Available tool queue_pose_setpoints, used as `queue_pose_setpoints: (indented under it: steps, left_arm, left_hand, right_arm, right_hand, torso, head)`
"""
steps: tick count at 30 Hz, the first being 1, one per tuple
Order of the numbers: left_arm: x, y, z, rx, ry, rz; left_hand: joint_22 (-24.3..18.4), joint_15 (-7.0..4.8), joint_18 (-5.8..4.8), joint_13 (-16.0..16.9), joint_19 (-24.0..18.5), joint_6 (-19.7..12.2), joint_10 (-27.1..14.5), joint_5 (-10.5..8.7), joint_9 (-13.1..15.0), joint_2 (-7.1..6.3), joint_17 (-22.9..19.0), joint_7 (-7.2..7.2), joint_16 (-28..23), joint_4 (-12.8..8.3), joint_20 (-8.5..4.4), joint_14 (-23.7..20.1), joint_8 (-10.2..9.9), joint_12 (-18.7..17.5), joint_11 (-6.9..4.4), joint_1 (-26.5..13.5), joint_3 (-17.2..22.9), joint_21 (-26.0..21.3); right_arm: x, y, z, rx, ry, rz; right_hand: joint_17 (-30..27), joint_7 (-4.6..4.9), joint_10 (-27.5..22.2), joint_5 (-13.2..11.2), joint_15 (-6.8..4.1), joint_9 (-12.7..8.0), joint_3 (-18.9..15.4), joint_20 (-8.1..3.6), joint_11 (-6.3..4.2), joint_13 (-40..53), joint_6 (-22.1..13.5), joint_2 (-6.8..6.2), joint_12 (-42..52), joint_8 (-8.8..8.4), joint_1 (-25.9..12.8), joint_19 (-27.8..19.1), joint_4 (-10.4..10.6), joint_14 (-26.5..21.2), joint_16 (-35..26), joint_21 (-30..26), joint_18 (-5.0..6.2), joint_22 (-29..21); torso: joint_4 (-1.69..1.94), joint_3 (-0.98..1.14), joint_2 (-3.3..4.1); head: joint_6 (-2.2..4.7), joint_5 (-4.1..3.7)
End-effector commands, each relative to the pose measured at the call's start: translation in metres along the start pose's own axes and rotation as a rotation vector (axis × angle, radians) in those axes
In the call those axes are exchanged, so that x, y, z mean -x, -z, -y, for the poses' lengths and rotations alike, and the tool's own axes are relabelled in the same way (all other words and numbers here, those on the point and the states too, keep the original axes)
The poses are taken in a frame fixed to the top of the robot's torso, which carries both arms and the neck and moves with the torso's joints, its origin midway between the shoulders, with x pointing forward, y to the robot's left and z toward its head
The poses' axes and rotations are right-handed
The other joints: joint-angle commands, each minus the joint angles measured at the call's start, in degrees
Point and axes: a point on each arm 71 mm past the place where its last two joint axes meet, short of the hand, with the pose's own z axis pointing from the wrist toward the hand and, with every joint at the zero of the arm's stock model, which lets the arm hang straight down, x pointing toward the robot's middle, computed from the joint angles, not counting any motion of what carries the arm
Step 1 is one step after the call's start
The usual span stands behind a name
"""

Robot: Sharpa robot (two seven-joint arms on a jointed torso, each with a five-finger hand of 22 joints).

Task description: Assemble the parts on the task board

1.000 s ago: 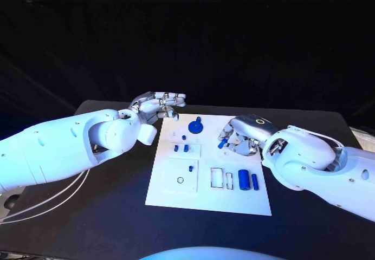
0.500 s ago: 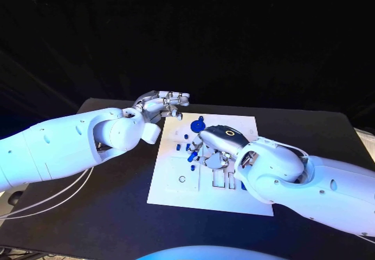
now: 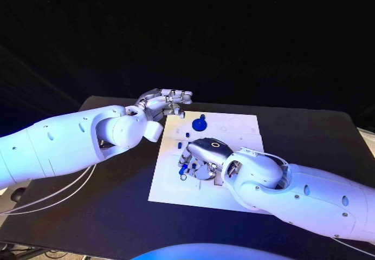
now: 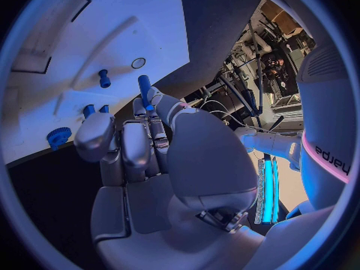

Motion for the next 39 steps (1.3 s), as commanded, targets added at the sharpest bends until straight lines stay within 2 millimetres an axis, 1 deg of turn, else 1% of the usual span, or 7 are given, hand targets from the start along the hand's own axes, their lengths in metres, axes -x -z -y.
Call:
queue_pose_setpoints:
  steps: [1, 5, 9, 14, 21, 32, 39]
  left_arm:
    - [-0.003, -0.001, 0.001, -0.006, 0.004, -0.020]
    - [-0.002, -0.001, 0.001, -0.006, 0.004, -0.020]
    - [-0.002, -0.001, 0.001, -0.005, 0.004, -0.020]
    - [-0.003, -0.001, 0.001, -0.005, 0.004, -0.021]
    - [-0.003, -0.001, 0.000, -0.005, 0.004, -0.022]
    - [-0.003, -0.001, 0.000, -0.004, 0.004, -0.023]
    - [-0.003, -0.001, 0.000, -0.004, 0.004, -0.022]
  left_hand:
    - [-0.1, -0.13, 0.67, 0.1, -0.3, 0.0, -0.4, -0.02, 0.0, 0.04, -0.1, -0.06, -0.2, 0.0, 0.07, -0.4, 0.2, 0.3, 0.02, 0.4, -0.4, -0.3]
    - [-0.1, -0.13, 0.67, 0.1, -0.3, 0.0, -0.4, -0.02, 0.0, 0.04, -0.1, -0.06, -0.2, 0.0, 0.07, -0.4, 0.2, 0.3, 0.02, 0.4, -0.4, -0.3]
    - [-0.1, -0.13, 0.68, 0.1, -0.3, 0.0, -0.5, 0.04, 0.0, 0.14, -0.1, -0.06, -0.2, -0.1, 0.07, -0.4, 0.3, 0.4, 0.01, 0.5, -0.3, -0.4]
    - [-0.1, -0.13, 0.68, 0.1, -0.3, 0.0, -0.5, 0.04, 0.0, 0.14, -0.1, -0.06, -0.2, -0.1, 0.07, -0.4, 0.3, 0.4, 0.01, 0.5, -0.3, -0.4]
    - [-0.1, -0.13, 0.68, 0.1, -0.3, 0.0, -0.5, 0.04, 0.0, 0.14, -0.1, -0.06, -0.2, -0.1, 0.07, -0.4, 0.3, 0.4, 0.01, 0.5, -0.3, -0.4]
    - [-0.1, -0.13, 0.68, 0.1, -0.3, 0.0, -0.5, 0.04, 0.0, 0.14, -0.1, -0.06, -0.2, -0.1, 0.07, -0.4, 0.3, 0.4, 0.01, 0.5, -0.3, -0.4]
    - [-0.1, -0.13, 0.68, 0.1, -0.3, 0.0, -0.5, 0.04, 0.0, 0.14, -0.1, -0.06, -0.2, -0.1, 0.07, -0.4, 0.3, 0.4, 0.01, 0.5, -0.3, -0.4]
  right_arm:
    - [-0.005, -0.001, -0.001, 0.020, 0.010, -0.049]
    - [-0.007, -0.001, 0.001, 0.014, 0.016, -0.067]
    - [-0.008, 0.000, 0.003, 0.010, 0.030, -0.073]
    - [-0.010, -0.001, 0.003, 0.007, 0.041, -0.098]
    - [-0.013, -0.002, 0.007, -0.013, 0.053, -0.121]
    - [-0.019, -0.008, 0.008, -0.024, 0.071, -0.128]
    - [-0.022, -0.009, 0.005, -0.021, 0.091, -0.144]
  right_hand:
    - [0.1, 0.27, 2.0, 0.1, -0.46, 0.0, 0.3, -0.07, -1.58, 0.1, -0.2, -0.10, -0.2, 0.14, -0.2, 0.1, 0.0, 1.8, 0.3, 0.2, -0.53, 0.0]
    - [0.1, 0.28, 2.0, 0.1, -0.44, 0.0, 0.4, -0.07, -1.57, 0.1, -0.2, -0.09, -0.3, 0.14, -0.3, 0.1, 0.0, 1.8, 0.3, 0.2, -0.52, 0.0]
    - [0.1, 0.28, 2.0, 0.1, -0.44, 0.0, 0.4, -0.07, -1.57, 0.1, -0.2, -0.09, -0.3, 0.14, -0.3, 0.1, 0.0, 1.8, 0.3, 0.2, -0.52, -0.1]
    - [0.2, 0.27, 2.0, 0.1, -0.44, 0.0, 0.4, -0.06, -1.58, 0.1, -0.2, -0.10, -0.3, 0.14, -0.3, 0.1, 0.0, 1.8, 0.4, 0.2, -0.53, 0.0]
    - [0.2, 0.27, 2.0, 0.1, -0.44, 0.0, 0.4, -0.06, -1.58, 0.1, -0.1, -0.09, -0.3, 0.15, -0.4, 0.1, 0.0, 1.8, 0.4, 0.2, -0.54, 0.1]
    - [0.3, 0.25, 2.1, 0.1, -0.43, 0.0, 0.4, -0.06, -1.59, 0.1, -0.1, -0.03, -0.3, 0.17, -0.5, 0.1, 0.0, 1.8, 0.4, 0.2, -0.54, 0.1]
    - [0.2, 0.23, 2.1, 0.1, -0.41, 0.0, 0.3, -0.04, -1.58, 0.1, -0.1, -0.20, -0.4, 0.17, -0.7, 0.0, 0.0, 1.8, 0.4, 0.2, -0.52, 0.0]
  torso:
    - [0.03, -0.05, -0.01]
    - [-0.08, 0.00, -0.05]
    - [-0.12, 0.02, -0.06]
    - [-0.09, 0.02, -0.07]
    - [-0.12, 0.00, -0.05]
    - [0.04, -0.01, -0.02]
    - [-0.07, -0.02, -0.07]
  head:
    - [-0.23, 0.04]
    - [-0.40, 0.19]
    - [-0.53, 0.00]
    - [-0.51, -0.03]
    - [-0.78, 0.02]
    - [-1.10, 0.29]
    - [-1.20, 0.34]
